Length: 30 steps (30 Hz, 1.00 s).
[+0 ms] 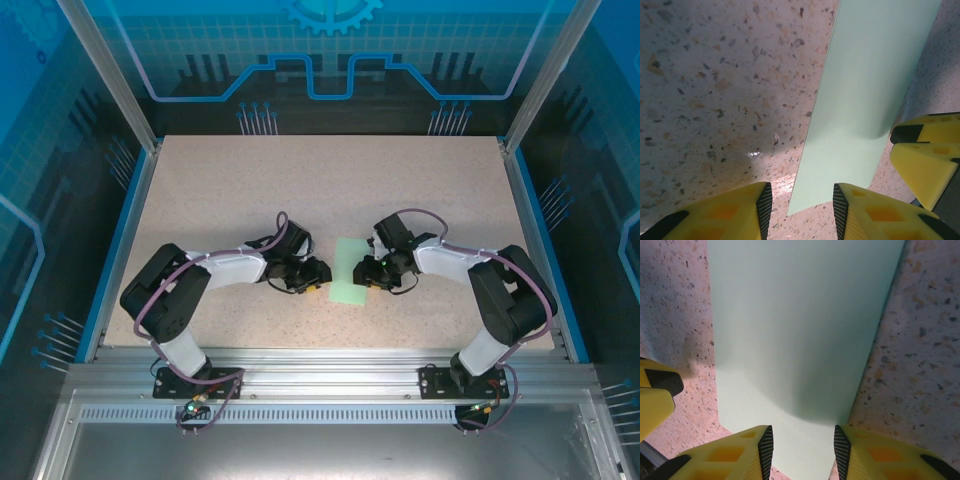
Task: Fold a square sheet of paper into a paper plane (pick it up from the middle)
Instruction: Fold the triangle a second time at the center of the table.
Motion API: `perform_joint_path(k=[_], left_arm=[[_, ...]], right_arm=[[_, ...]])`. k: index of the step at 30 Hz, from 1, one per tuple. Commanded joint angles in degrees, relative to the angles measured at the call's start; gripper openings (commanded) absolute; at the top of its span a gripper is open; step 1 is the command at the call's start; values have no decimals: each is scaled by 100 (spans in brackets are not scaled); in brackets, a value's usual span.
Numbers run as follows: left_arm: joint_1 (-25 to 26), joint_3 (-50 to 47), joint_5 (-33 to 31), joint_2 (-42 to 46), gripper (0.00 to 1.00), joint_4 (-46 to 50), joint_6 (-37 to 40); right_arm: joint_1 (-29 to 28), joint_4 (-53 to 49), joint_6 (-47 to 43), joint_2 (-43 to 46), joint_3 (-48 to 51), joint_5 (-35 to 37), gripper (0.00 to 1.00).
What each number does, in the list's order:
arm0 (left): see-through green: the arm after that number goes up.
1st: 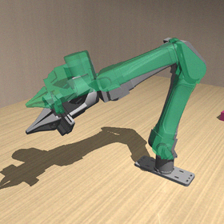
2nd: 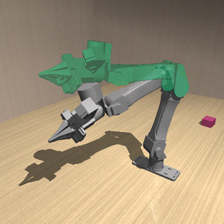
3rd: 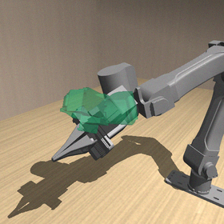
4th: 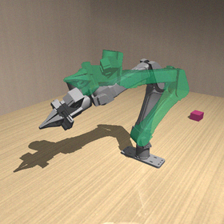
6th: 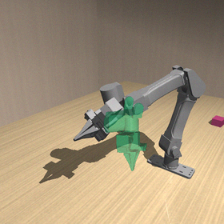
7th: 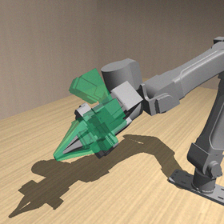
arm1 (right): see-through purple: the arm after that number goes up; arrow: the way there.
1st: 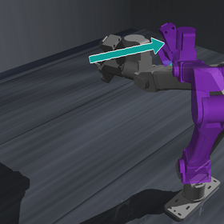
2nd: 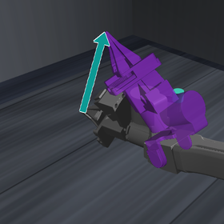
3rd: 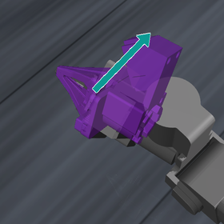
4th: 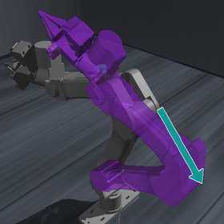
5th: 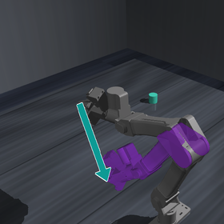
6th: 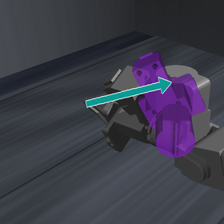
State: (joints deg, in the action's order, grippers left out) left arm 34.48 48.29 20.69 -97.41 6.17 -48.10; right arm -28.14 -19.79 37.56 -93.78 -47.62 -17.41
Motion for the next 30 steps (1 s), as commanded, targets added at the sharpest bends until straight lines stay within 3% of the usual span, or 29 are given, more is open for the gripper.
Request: perform_joint_path(k=[1,21,30], left_arm=[[68,201,163,-146,41,152,-7],[237,382,58,-280,41,380,-24],[279,457,47,-400,41,436,-25]], right_arm=[[-73,37,58,-143,62,-88,40],[-51,-104,58,106,132,36,40],[-46,36,85,-197,156,-8,39]])
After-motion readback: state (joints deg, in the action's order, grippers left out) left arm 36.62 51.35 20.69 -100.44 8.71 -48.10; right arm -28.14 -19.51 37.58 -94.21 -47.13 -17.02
